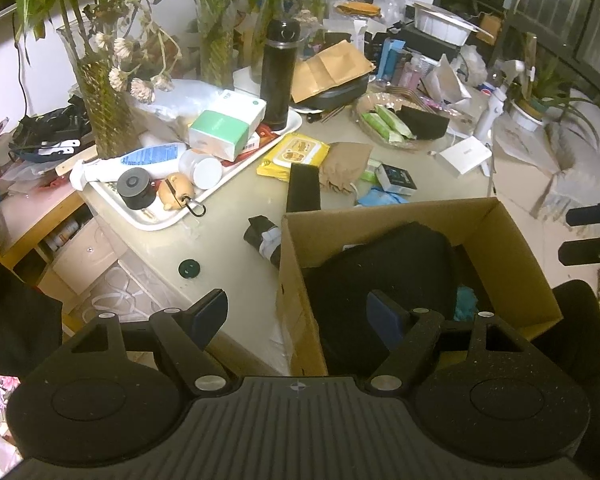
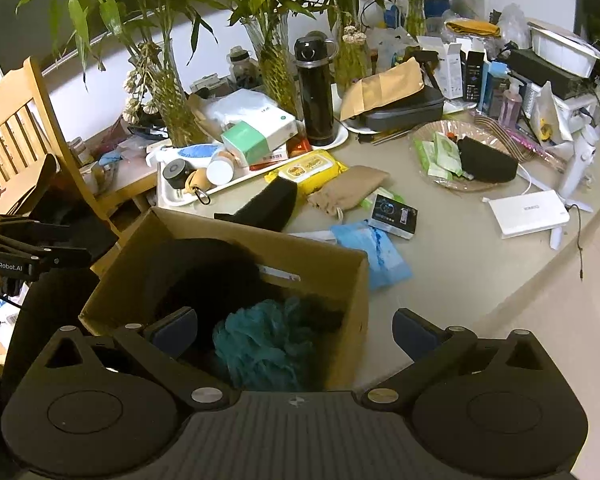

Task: Organize soft objects
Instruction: 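Move the left tool to the black white-banded bundle while the right tool approaches the black printed package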

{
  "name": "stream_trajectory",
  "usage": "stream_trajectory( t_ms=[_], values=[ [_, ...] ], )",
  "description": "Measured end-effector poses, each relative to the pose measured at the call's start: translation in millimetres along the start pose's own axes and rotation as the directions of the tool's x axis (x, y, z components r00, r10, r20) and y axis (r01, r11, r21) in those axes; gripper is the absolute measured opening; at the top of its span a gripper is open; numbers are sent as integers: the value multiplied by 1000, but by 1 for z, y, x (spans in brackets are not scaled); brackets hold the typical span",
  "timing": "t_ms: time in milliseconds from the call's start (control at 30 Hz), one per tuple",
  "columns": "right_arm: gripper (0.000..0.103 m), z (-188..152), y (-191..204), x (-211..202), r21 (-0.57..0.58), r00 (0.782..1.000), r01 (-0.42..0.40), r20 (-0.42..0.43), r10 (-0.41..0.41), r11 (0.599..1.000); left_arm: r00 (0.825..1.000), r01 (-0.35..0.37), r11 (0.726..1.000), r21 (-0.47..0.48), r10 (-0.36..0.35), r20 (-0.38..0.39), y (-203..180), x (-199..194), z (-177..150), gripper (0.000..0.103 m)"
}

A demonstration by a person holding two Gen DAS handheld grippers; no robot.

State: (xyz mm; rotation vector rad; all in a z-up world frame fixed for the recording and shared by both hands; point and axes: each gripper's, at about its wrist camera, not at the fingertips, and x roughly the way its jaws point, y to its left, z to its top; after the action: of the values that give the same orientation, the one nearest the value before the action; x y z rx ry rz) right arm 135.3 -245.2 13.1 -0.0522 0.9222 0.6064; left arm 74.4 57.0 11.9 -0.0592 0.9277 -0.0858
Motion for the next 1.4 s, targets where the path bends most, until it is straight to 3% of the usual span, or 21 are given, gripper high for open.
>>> stream_trajectory(
  t_ms=[767,1033,1400],
  values=[
    [103,6,-16,8,35,1000,16,8,-16,999,999,-14,999,-31,15,33,22,9,14,76],
    [103,9,-23,13,47,1000,28,5,-28,998,997,-60,998,0,60,49,16,12,25,76],
    [103,15,-28,16,54,999,43,11,-43,998,996,-65,998,18,64,66,16,19,41,76]
  ],
)
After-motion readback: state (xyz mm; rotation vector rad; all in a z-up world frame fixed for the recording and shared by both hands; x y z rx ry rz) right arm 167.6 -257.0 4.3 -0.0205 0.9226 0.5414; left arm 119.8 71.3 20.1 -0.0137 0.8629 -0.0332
